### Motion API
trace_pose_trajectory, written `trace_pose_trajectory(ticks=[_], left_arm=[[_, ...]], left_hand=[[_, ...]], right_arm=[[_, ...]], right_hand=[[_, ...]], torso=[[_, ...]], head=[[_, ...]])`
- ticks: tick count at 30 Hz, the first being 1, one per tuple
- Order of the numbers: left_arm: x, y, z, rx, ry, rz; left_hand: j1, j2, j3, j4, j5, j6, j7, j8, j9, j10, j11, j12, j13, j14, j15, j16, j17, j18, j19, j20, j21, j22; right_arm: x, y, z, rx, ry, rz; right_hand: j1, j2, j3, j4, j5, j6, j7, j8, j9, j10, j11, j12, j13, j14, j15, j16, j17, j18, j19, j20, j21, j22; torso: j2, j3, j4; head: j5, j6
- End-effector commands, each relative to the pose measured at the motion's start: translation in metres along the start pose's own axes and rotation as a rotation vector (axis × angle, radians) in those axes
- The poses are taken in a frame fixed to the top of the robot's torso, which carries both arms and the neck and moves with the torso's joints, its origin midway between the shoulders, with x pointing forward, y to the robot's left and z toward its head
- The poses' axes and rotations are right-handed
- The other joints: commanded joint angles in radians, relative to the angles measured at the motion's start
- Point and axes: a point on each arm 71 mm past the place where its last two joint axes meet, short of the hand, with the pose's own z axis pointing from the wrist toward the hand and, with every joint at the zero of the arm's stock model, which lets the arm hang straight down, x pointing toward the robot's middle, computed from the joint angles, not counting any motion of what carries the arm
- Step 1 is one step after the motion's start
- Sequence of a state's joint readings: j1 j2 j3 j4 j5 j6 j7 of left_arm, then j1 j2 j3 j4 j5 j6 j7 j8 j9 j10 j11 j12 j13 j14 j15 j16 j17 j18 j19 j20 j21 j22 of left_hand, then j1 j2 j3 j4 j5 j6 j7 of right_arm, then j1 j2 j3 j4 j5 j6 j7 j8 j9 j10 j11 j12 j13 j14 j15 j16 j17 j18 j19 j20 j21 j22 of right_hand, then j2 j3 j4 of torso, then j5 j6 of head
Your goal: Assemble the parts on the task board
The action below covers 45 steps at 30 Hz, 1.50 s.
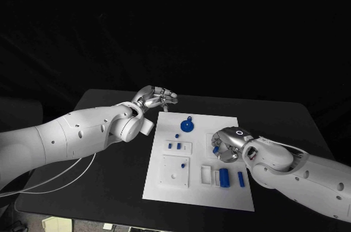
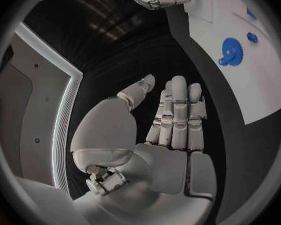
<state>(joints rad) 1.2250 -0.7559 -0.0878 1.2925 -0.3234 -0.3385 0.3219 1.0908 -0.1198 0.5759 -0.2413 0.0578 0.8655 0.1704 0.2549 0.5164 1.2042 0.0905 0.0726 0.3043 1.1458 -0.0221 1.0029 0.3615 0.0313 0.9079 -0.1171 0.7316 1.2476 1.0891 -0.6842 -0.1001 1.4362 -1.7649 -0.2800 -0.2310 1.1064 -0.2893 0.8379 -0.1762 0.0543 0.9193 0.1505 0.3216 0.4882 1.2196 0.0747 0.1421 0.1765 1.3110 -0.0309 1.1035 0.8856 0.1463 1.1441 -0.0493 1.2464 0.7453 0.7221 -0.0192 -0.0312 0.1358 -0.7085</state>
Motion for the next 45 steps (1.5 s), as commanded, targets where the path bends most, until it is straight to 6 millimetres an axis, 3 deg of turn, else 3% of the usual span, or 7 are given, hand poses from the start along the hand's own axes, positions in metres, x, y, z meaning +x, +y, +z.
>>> trace_pose_trajectory(ticks=[1, 13, 19, 31, 37, 45], left_arm=[[0.002, -0.001, 0.0, 0.01, 0.013, -0.011], [0.001, -0.001, 0.0, 0.009, 0.012, -0.011], [0.002, -0.002, 0.0, 0.01, 0.013, -0.011], [0.002, -0.002, 0.001, 0.011, 0.014, -0.011], [0.002, -0.001, 0.001, 0.01, 0.012, -0.01], [0.001, -0.001, 0.001, 0.008, 0.009, -0.015]], left_hand=[[-0.008, 0.003, -0.004, 0.005, -0.001, -0.004, 0.002, -0.002, -0.001, -0.008, 0.0, -0.004, 0.001, 0.005, 0.001, -0.003, 0.002, 0.033, 0.007, -0.003, -0.004, 0.001], [-0.009, 0.003, -0.004, 0.005, -0.001, -0.004, 0.002, -0.002, -0.001, -0.008, 0.0, -0.004, 0.001, 0.005, 0.001, -0.004, 0.002, 0.033, 0.007, -0.003, -0.004, 0.001], [-0.009, 0.004, -0.004, 0.005, -0.001, -0.005, 0.002, -0.002, -0.001, -0.008, 0.0, -0.004, 0.001, 0.005, 0.001, -0.004, 0.002, 0.034, 0.007, -0.003, -0.004, 0.001], [-0.009, 0.005, -0.004, 0.005, -0.001, -0.005, 0.002, -0.002, -0.001, -0.009, 0.0, -0.004, 0.001, 0.005, 0.001, -0.005, 0.003, 0.034, 0.007, -0.003, -0.005, 0.002], [-0.009, 0.005, -0.004, 0.005, -0.001, -0.006, 0.003, -0.002, -0.002, -0.009, 0.0, -0.004, 0.001, 0.005, 0.001, -0.005, 0.004, 0.034, 0.007, -0.003, -0.005, 0.002], [-0.009, 0.005, -0.004, 0.005, -0.001, -0.006, 0.003, -0.002, -0.002, -0.009, 0.0, -0.004, 0.001, 0.005, 0.001, -0.005, 0.004, 0.034, 0.007, -0.003, -0.005, 0.002]], right_arm=[[0.004, 0.003, 0.001, -0.018, 0.028, -0.017], [0.008, 0.005, 0.002, -0.024, 0.033, -0.03], [0.006, 0.004, 0.002, -0.016, -0.018, -0.041], [0.0, 0.005, -0.004, -0.021, -0.082, -0.038], [-0.014, 0.006, -0.007, -0.024, -0.109, -0.025], [-0.035, 0.031, -0.011, -0.087, -0.131, 0.035]], right_hand=[[0.01, -0.001, 0.009, 0.001, -0.005, 0.008, 0.001, 0.006, 0.001, 0.008, -0.001, 0.004, 0.001, 0.0, -0.008, 0.007, 0.0, 0.116, 0.006, 0.0, 0.006, 0.001], [0.033, 0.037, 0.037, 0.019, -0.006, 0.038, -0.012, 0.019, 0.002, 0.036, -0.012, 0.013, 0.007, 0.001, -0.018, 0.011, 0.002, 0.116, 0.007, -0.006, 0.011, 0.009], [0.046, 0.086, 0.064, 0.016, -0.005, 0.085, -0.031, 0.041, 0.007, 0.086, -0.031, 0.034, 0.02, -0.002, -0.037, 0.013, 0.004, 0.116, 0.004, -0.013, 0.014, 0.016], [0.048, 0.086, 0.077, 0.012, -0.005, 0.107, -0.04, 0.049, 0.009, 0.109, -0.041, 0.042, 0.031, -0.001, -0.047, 0.016, 0.006, 0.116, 0.008, -0.021, 0.019, 0.023], [0.049, 0.082, 0.08, 0.013, -0.005, 0.111, -0.042, 0.05, 0.009, 0.111, -0.042, 0.042, 0.033, 0.0, -0.048, 0.017, 0.007, 0.116, 0.009, -0.023, 0.02, 0.024], [0.049, 0.081, 0.082, 0.014, -0.005, 0.112, -0.042, 0.05, 0.009, 0.113, -0.042, 0.042, 0.034, 0.0, -0.048, 0.017, 0.007, 0.116, 0.01, -0.023, 0.02, 0.025]], torso=[[0.0, 0.0, -0.001], [0.0, 0.0013, -0.0014], [-0.001, 0.001, -0.0016], [-0.001, -0.0007, -0.0009], [-0.001, -0.0002, -0.0011], [-0.002, -0.0002, -0.0041]], head=[[-0.001, -0.001], [0.0, -0.01], [0.0, -0.011], [0.001, -0.01], [0.004, -0.01], [0.013, -0.01]])
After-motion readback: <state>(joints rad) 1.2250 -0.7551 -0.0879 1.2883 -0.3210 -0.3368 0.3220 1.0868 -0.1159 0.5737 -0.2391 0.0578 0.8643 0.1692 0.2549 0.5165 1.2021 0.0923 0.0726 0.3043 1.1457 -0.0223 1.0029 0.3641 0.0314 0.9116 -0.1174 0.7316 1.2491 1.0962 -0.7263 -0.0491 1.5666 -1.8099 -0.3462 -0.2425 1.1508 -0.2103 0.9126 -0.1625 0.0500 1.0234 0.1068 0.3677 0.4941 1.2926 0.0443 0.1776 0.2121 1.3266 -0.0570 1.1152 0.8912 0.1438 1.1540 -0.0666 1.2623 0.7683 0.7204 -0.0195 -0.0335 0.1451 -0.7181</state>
